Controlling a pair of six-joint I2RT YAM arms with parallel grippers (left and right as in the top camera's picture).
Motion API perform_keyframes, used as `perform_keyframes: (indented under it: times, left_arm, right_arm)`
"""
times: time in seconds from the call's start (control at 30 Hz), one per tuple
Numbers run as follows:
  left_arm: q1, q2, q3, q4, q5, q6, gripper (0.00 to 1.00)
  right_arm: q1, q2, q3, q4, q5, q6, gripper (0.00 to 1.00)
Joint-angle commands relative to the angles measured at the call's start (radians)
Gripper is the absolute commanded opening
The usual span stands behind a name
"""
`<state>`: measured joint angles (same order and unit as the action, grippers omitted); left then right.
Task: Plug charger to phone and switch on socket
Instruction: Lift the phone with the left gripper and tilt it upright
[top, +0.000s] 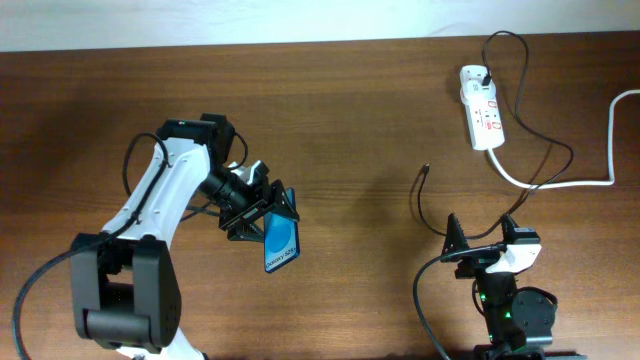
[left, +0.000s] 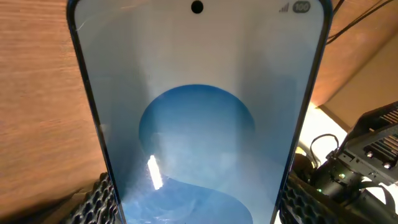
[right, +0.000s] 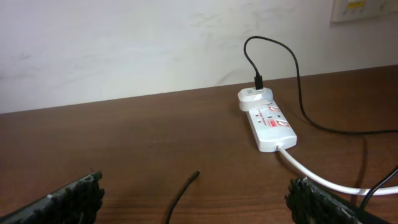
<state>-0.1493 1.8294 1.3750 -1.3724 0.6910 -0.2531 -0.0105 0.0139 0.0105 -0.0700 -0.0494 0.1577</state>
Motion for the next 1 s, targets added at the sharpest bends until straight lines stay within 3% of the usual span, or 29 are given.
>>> perform_keyframes:
  times: [0.0,0.27,0.5,0.97]
  left_arm:
    - [0.002,0.004,0.0,0.007,0.016,0.024,0.33]
    - [-0.002,0.004,0.0,0.003,-0.037,0.046,0.31]
    - [-0.088,0.004,0.0,0.002,-0.07,0.055,0.31]
    - [-0.116,-0.001,0.0,-0.098,-0.072,0.251,0.24]
  right_arm:
    - [-0.003,-0.008,-0.005,-0.005,-0.005,-0.001,0.98]
    - [-0.003,-0.008,-0.005,-0.005,-0.005,-0.001,0.98]
    - [-0.003,-0.008,-0.005,-0.005,-0.005,-0.001,0.98]
    - [-0.003,-0.008,-0.005,-0.005,-0.005,-0.001,0.98]
